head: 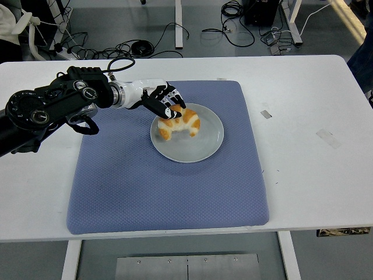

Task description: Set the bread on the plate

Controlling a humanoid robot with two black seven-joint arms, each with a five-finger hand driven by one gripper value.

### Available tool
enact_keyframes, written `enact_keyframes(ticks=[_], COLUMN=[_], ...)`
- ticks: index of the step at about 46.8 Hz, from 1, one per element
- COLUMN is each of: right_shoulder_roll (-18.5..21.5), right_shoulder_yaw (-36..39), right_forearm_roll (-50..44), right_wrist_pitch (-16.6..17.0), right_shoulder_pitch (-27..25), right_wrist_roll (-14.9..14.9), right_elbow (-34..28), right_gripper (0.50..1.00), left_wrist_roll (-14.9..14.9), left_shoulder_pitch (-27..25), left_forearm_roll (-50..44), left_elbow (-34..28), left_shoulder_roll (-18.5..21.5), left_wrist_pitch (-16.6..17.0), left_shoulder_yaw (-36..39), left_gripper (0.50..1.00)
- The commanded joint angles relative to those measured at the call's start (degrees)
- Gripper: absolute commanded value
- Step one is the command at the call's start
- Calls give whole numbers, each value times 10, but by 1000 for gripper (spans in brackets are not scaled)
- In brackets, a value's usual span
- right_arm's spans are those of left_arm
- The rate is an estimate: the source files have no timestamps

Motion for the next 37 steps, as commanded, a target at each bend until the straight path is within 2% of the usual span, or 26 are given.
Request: enact_keyframes(ticks=[1,17,29,37], right_shoulder_roll=[0,0,0,0], right_shoulder_yaw=[0,0,0,0], right_forearm_roll=[0,0,0,0], right_wrist_pitch=[0,0,0,0], right_shoulder_pitch=[0,0,0,0], right_wrist_roll=[0,0,0,0], right_elbow=[0,0,0,0], right_gripper=[1000,1000,1000,1000], left_wrist_roll=[0,2,2,2], left_shoulder_pitch=[6,7,8,11], left_forearm_roll=[0,-2,-3,-4], left_elbow=[1,1,1,1], left_shoulder_roll=[-3,-3,-4,-9], left_wrist_pitch=[2,19,19,29], left_shoulder_yaw=[0,0,2,1], left_gripper=[500,500,502,625])
